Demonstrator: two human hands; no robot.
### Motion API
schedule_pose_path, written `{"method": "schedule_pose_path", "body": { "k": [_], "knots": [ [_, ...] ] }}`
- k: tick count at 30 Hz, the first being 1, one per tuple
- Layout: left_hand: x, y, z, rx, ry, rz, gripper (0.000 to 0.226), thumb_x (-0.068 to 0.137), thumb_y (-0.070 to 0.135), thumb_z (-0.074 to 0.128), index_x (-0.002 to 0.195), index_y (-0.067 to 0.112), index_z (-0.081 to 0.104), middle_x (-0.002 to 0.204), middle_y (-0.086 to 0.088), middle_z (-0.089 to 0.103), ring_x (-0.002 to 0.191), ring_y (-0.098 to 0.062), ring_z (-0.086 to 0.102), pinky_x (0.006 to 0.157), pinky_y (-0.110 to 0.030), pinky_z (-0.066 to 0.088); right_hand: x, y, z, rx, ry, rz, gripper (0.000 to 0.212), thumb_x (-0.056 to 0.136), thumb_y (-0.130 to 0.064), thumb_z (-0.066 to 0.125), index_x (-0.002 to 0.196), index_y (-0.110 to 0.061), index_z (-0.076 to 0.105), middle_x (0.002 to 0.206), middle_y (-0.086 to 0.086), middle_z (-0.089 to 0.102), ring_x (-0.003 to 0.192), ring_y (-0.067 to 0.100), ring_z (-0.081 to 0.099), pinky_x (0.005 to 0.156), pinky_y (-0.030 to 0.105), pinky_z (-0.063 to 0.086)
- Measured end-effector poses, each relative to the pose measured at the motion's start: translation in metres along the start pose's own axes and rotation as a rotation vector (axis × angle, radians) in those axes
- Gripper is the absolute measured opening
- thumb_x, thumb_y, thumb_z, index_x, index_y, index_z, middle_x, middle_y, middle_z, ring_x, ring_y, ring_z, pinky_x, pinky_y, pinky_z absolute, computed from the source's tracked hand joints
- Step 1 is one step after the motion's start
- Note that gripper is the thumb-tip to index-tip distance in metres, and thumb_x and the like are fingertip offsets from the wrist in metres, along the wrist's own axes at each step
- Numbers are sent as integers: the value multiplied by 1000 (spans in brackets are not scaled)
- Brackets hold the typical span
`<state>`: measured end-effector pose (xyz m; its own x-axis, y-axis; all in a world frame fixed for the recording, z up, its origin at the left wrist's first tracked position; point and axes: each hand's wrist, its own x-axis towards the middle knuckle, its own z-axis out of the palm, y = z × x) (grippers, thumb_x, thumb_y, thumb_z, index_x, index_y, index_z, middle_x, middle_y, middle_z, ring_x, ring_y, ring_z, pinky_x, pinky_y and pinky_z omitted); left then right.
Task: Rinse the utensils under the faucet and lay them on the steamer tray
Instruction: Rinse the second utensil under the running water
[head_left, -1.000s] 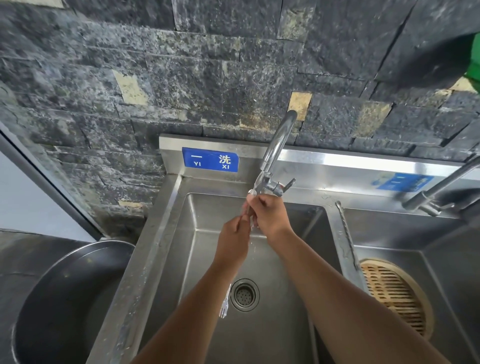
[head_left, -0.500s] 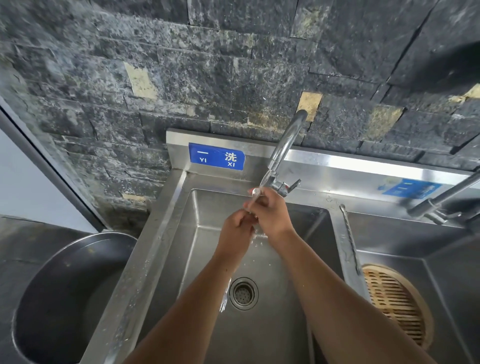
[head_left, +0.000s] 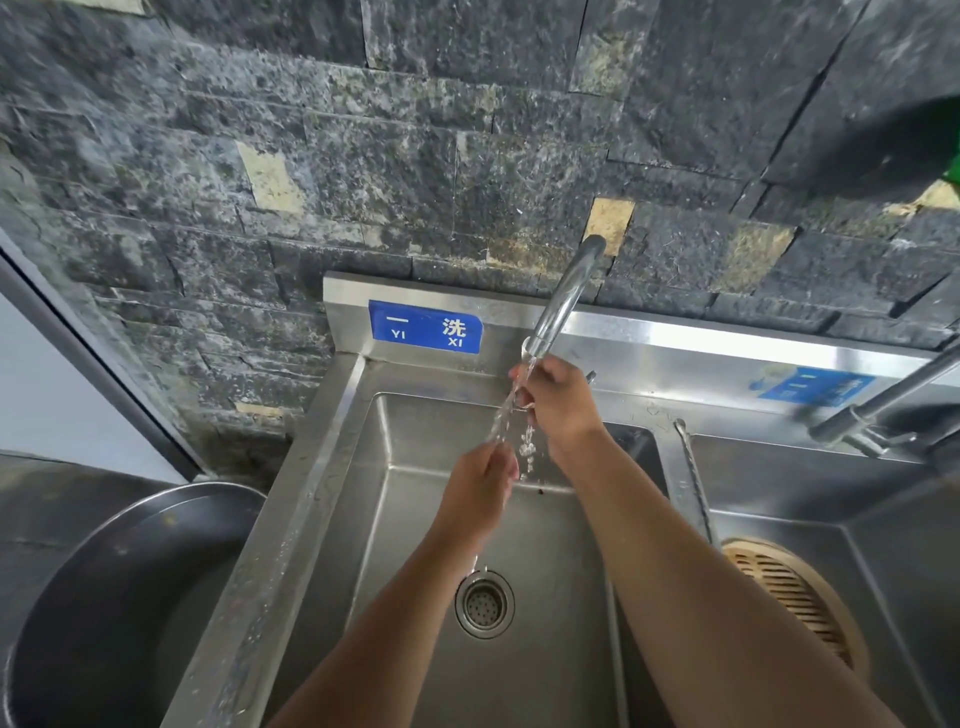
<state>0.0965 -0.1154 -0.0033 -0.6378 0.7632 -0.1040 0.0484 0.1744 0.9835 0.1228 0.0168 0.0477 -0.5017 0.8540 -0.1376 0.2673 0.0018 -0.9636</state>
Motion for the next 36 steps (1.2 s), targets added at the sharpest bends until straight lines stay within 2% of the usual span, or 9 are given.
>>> {"method": "schedule_pose_path", "body": {
  "k": [4, 7, 10, 14, 17, 24, 29, 32, 36],
  "knots": [
    [-18, -21, 4, -22, -16, -49, 36, 102, 17, 39, 66, 17, 45, 49, 9, 33, 45, -12, 27, 44, -25, 23, 11, -3, -1, 2, -20, -1, 19, 96, -3, 51, 82, 1, 64, 49, -1, 53, 47, 15, 43, 43, 27, 34],
    [-18, -22, -2, -121, -20, -84, 34, 105, 15, 39, 75, 12, 55, 50, 9, 34, 43, -8, 27, 39, -17, 22, 13, 0, 5, -6, -35, 9, 27, 96, -6, 50, 74, -13, 64, 46, -4, 55, 44, 14, 46, 44, 27, 40],
    [-13, -16, -14, -134, -56, -42, 27, 107, 14, 37, 97, 10, 62, 53, 6, 33, 42, -6, 25, 39, -17, 21, 20, -5, 8, 25, -8, 20, 24, 99, -10, 50, 80, -14, 64, 58, 1, 60, 51, 15, 51, 52, 31, 46],
    [-8, -9, -26, -161, -90, -10, 18, 106, 10, 38, 112, 6, 54, 64, -6, 32, 44, -7, 24, 41, -18, 20, 25, -11, 9, 99, 2, 18, 21, 100, -5, 45, 94, -11, 64, 67, 1, 61, 55, 16, 49, 43, 22, 41],
    [-4, -7, -25, -192, -75, -40, 20, 104, 8, 39, 97, -1, 56, 61, -1, 33, 43, -6, 24, 41, -18, 18, 22, -12, 9, 71, 0, -13, 20, 99, -6, 45, 96, -14, 64, 69, 3, 60, 57, 18, 49, 46, 26, 41],
    [15, -4, -15, -179, -50, -43, 40, 106, 24, 42, 67, 16, 45, 47, 12, 33, 40, -6, 24, 38, -16, 20, 11, -12, 5, 75, 11, -78, 19, 99, -2, 49, 89, -13, 61, 69, -1, 64, 51, 8, 56, 45, 20, 48],
    [22, -5, -10, -178, 8, -42, 58, 104, 34, 45, 47, 26, 36, 44, 13, 31, 38, -5, 24, 38, -17, 21, 5, -14, 1, 51, 7, -123, 17, 98, -9, 55, 83, -16, 61, 63, -1, 63, 53, 12, 59, 55, 33, 57],
    [10, -12, -12, -102, 82, -51, 61, 101, 44, 49, 46, 21, 35, 42, 5, 31, 38, -11, 26, 41, -20, 21, -4, -4, 3, 31, -23, -109, 18, 96, -11, 55, 79, -14, 60, 63, 5, 63, 56, 20, 57, 62, 41, 54],
    [-18, -35, -17, -85, 156, -84, 62, 99, 42, 53, 46, 12, 39, 40, 0, 32, 37, -13, 28, 40, -21, 23, -24, 19, 11, 59, -105, -39, 22, 93, -7, 51, 72, -11, 56, 63, 8, 61, 54, 21, 55, 59, 38, 48]
  ]
}}
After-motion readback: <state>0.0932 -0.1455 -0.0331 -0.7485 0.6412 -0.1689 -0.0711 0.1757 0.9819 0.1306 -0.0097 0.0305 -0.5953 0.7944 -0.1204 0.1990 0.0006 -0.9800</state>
